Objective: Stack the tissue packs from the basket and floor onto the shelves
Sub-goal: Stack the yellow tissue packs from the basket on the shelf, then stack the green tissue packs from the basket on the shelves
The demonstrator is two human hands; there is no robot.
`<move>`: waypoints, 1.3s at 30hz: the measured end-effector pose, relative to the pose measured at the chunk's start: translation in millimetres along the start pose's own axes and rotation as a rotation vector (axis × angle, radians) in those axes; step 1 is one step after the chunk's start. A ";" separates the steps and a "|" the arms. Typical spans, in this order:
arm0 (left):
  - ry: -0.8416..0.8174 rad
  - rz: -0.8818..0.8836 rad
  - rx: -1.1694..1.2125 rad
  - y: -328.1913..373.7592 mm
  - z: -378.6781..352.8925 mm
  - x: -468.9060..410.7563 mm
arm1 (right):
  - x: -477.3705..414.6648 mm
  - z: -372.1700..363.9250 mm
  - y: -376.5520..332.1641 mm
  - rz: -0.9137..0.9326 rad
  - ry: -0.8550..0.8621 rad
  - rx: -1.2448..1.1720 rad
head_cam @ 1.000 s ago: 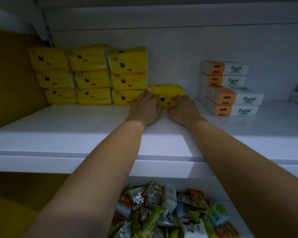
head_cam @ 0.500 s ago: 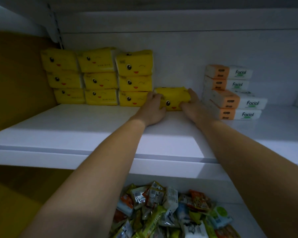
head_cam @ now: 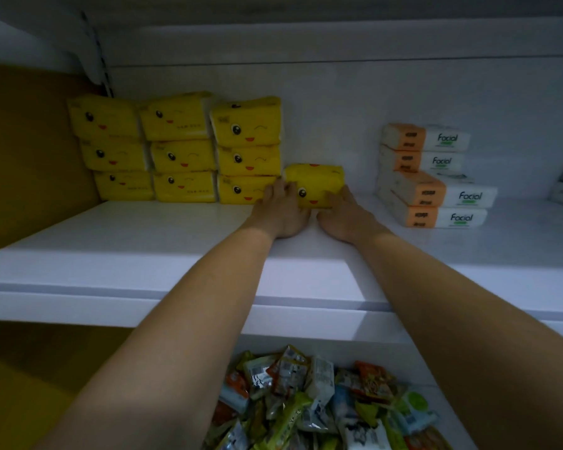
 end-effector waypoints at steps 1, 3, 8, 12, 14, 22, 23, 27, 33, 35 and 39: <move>-0.020 0.010 -0.014 -1.0 -0.7 -2.1 | -1.0 -0.2 0.3 -0.006 -0.014 0.031; -0.041 0.019 -0.035 -2.1 -1.6 -5.6 | -2.3 1.3 1.2 -0.031 -0.035 0.100; -0.090 0.024 -0.048 -7.4 3.2 5.6 | 7.9 7.7 -2.3 -0.039 -0.017 0.197; -0.112 0.000 -0.082 -6.5 27.6 39.5 | 50.7 28.1 -19.6 0.040 0.045 0.239; -0.101 -0.031 -0.057 -1.1 41.7 70.3 | 83.9 36.0 -34.5 0.095 0.042 0.208; -0.052 -0.126 0.056 6.4 55.9 251.7 | 250.5 27.6 -69.8 0.179 0.063 0.245; -0.074 -0.141 0.056 6.9 48.9 274.6 | 269.6 20.7 -70.2 0.182 0.051 0.263; -0.172 -0.165 0.029 1.1 14.7 352.4 | 337.0 -17.2 -67.4 0.189 -0.017 0.268; -0.293 -0.068 0.150 -14.4 -57.7 436.9 | 411.6 -113.2 -49.8 0.168 -0.185 0.207; -0.334 -0.054 0.154 -19.0 -87.9 453.2 | 428.0 -151.2 -38.4 0.147 -0.230 0.196; -0.449 -0.014 0.213 -26.0 -154.5 483.5 | 458.2 -220.8 -4.3 0.066 -0.352 0.130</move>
Point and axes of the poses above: each hand's wrist, its own x-axis away from the middle knuckle, its own z-axis out of the back of the hand, y = z × x, the point moved 9 cm from there along -x, towards the middle knuckle, and after that the axes turned 3 degrees about -x, right-handed, at the moved point
